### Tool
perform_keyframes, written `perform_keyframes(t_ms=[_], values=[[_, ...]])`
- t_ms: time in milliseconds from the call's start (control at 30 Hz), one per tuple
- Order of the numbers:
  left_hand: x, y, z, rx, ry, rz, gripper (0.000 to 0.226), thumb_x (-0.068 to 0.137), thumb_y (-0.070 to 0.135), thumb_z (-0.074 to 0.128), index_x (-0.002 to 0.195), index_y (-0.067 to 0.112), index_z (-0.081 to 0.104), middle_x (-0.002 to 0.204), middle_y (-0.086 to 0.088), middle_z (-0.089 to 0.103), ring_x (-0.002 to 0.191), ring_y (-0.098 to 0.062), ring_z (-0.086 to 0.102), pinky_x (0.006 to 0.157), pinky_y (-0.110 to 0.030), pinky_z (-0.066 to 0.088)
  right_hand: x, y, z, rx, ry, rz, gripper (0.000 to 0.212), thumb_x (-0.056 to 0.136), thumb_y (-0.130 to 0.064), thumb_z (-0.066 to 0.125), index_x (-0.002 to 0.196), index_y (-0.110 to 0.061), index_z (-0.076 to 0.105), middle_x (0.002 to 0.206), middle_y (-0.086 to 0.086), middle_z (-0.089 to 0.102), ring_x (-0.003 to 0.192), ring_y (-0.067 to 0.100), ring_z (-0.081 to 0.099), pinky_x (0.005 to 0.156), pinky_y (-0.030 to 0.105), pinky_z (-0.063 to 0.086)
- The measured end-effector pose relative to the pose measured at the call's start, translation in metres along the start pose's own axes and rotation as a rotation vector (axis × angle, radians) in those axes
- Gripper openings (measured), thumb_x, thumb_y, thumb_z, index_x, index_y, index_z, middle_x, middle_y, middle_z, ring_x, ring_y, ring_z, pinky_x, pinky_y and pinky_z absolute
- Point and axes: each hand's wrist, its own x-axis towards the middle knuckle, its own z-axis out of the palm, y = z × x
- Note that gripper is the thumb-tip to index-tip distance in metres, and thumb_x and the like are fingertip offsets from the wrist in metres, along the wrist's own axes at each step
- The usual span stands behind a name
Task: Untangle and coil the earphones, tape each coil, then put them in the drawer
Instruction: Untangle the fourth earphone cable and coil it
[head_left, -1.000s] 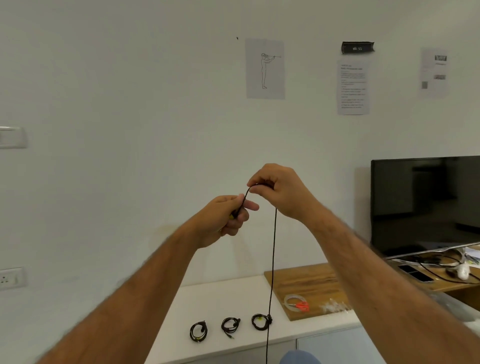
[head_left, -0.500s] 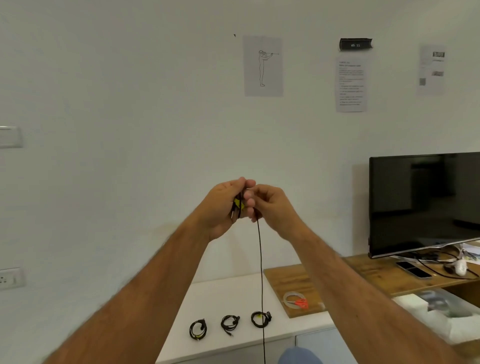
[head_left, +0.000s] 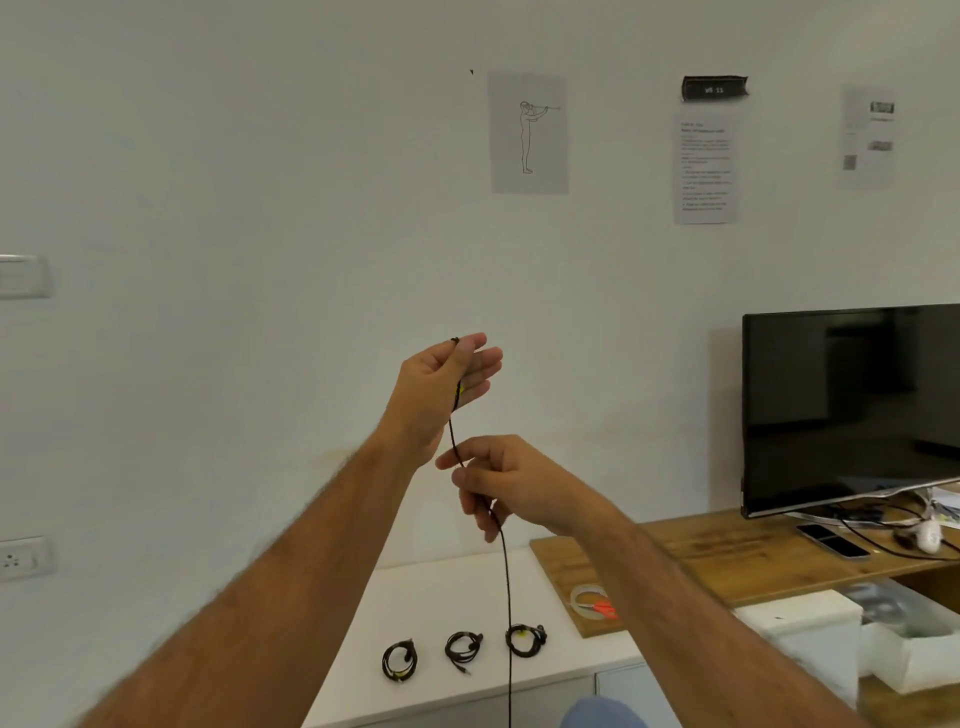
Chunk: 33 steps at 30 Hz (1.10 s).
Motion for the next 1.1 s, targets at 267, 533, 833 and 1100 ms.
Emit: perform_keyframes(t_ms=[267, 533, 833, 1100], values=[[-0.011, -0.022, -0.003, 0.661, 0.021, 0.131, 0.030, 0.101, 0.022, 0.044, 0.084, 0.018, 0.069, 0.067, 0.001, 0.068, 0.062, -0.009, 0.064, 0.058, -0.023, 0.053, -0.005, -0.032, -0.030, -0.505, 0.207, -0.160, 0.019, 0.093, -0.021, 0.061, 0.079, -0.011, 0.069, 0.052, -0.003, 0.044, 0.048, 0.012, 0.036, 0.052, 0.028, 0.036], [-0.022, -0.022, 0.009, 0.389, -0.150, -0.213, 0.052, 0.104, 0.042, 0.027, 0.077, 0.012, 0.059, 0.055, 0.004, 0.041, 0.046, -0.008, 0.031, 0.046, -0.021, 0.024, 0.000, -0.044, -0.061, -0.564, 0.376, -0.266, 0.005, 0.080, -0.013, 0.072, 0.079, -0.017, 0.069, 0.061, -0.008, 0.059, 0.054, 0.001, 0.048, 0.058, 0.017, 0.040], [-0.025, -0.007, 0.012, 0.172, -0.279, -0.303, 0.036, 0.102, 0.023, 0.024, 0.073, 0.016, 0.044, 0.059, 0.002, 0.033, 0.048, -0.011, 0.023, 0.048, -0.024, 0.019, 0.005, -0.027, -0.077, -0.223, 0.222, -0.248, 0.013, 0.093, -0.010, 0.063, 0.091, -0.005, 0.075, 0.083, 0.014, 0.071, 0.061, 0.015, 0.052, 0.057, 0.028, 0.049], [-0.030, -0.008, 0.014, 0.256, -0.251, -0.205, 0.037, 0.105, 0.028, 0.030, 0.074, 0.015, 0.045, 0.061, 0.001, 0.047, 0.051, -0.012, 0.041, 0.048, -0.022, 0.035, 0.008, -0.015, -0.073, 0.034, 0.039, -0.122, 0.021, 0.102, -0.016, 0.049, 0.087, -0.009, 0.061, 0.071, 0.001, 0.059, 0.060, 0.012, 0.048, 0.063, 0.030, 0.049]])
